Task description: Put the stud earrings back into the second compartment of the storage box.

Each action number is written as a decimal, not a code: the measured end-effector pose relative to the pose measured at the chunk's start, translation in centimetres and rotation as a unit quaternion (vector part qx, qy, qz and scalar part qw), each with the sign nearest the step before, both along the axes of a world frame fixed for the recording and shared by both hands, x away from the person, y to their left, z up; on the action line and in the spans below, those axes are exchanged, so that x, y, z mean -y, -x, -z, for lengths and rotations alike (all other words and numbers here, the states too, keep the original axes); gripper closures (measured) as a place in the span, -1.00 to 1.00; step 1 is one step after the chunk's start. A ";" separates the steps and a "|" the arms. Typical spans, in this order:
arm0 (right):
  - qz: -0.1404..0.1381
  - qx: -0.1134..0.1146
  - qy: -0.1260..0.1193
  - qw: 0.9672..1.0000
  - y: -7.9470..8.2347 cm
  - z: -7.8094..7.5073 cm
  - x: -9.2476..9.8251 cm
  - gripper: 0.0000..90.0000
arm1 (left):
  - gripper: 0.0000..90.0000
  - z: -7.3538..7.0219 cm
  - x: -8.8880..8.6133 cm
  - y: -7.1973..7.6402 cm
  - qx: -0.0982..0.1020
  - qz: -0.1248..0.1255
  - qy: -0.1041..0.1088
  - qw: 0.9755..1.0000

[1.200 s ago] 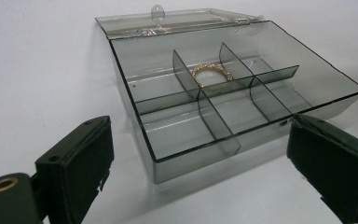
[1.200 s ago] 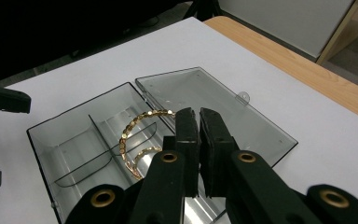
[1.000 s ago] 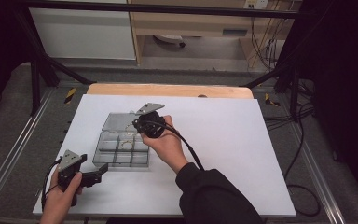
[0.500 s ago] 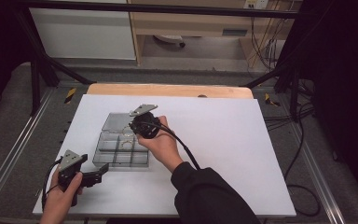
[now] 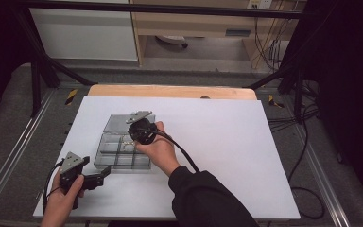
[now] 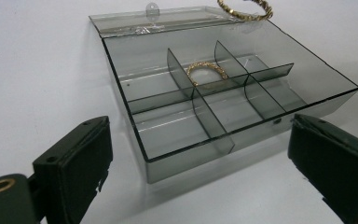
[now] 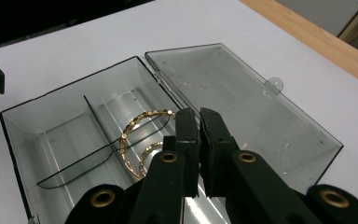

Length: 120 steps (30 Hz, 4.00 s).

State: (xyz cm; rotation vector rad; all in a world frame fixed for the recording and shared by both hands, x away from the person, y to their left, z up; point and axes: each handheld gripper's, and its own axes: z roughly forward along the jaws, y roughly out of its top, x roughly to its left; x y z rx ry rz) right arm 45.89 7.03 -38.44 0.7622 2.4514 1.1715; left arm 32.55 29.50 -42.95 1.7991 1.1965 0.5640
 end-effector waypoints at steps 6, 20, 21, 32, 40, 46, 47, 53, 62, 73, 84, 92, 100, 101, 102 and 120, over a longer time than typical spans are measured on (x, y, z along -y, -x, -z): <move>0.003 -0.003 0.004 1.000 -0.2 0.8 -0.5 0.94 | -0.85 0.0 0.1 0.0 0.000 0.002 -0.001 1.000; 0.011 -0.013 0.017 1.000 -0.7 2.5 -1.5 0.93 | -0.85 0.0 0.2 0.0 0.000 0.003 -0.004 1.000; 0.018 -0.017 0.012 1.000 -0.8 2.6 -1.4 0.88 | -0.85 0.0 0.2 0.0 0.001 0.004 -0.004 1.000; 0.027 -0.016 -0.028 0.999 0.1 1.0 -0.2 0.38 | -0.85 -0.1 0.4 0.0 0.008 -0.004 -0.022 1.000; 0.042 -0.011 -0.045 0.998 2.5 0.0 1.9 -0.32 | -0.85 -0.1 0.5 0.2 0.005 0.000 -0.019 1.000; 0.051 -0.005 -0.066 0.997 3.4 -1.0 4.1 -0.54 | -0.85 -0.2 0.4 0.3 0.007 -0.005 -0.020 1.000; 0.053 -0.004 -0.068 0.996 3.6 -1.2 4.6 -0.58 | -0.85 -0.2 0.4 0.4 0.007 -0.004 -0.021 1.000; 0.065 -0.007 -0.076 0.995 4.2 -1.4 7.0 -0.76 | -0.85 -0.1 0.6 0.5 0.005 -0.003 -0.018 1.000; 0.066 0.006 -0.086 0.994 4.8 -2.0 9.3 -0.85 | -0.85 -0.1 0.7 0.7 0.004 -0.005 -0.016 1.000; 0.066 0.022 -0.092 0.993 5.0 -2.4 10.5 -0.89 | -0.85 -0.1 0.8 1.5 0.005 0.003 -0.020 1.000; 0.059 0.026 -0.103 0.993 4.9 -3.2 12.2 -0.82 | -0.85 0.0 0.8 1.5 0.002 0.004 -0.020 1.000; 0.074 0.044 -0.108 0.990 4.9 -3.4 14.4 -0.84 | -0.85 0.0 0.8 1.5 0.000 0.004 -0.022 1.000; 0.086 0.066 -0.125 0.986 4.9 -3.4 16.8 -0.81 | -0.85 0.2 0.7 1.5 -0.004 0.000 -0.017 1.000; 0.090 0.065 -0.126 0.986 4.9 -3.5 17.2 -0.82 | -0.85 0.1 0.7 1.5 -0.003 0.000 -0.017 1.000; 0.092 0.064 -0.126 0.986 4.9 -3.5 17.6 -0.84 | -0.85 0.1 0.7 1.5 -0.003 0.000 -0.017 1.000; 0.147 0.075 -0.169 0.972 5.7 -3.0 24.4 -0.83 | -0.85 0.3 0.8 1.4 -0.006 -0.002 -0.021 1.000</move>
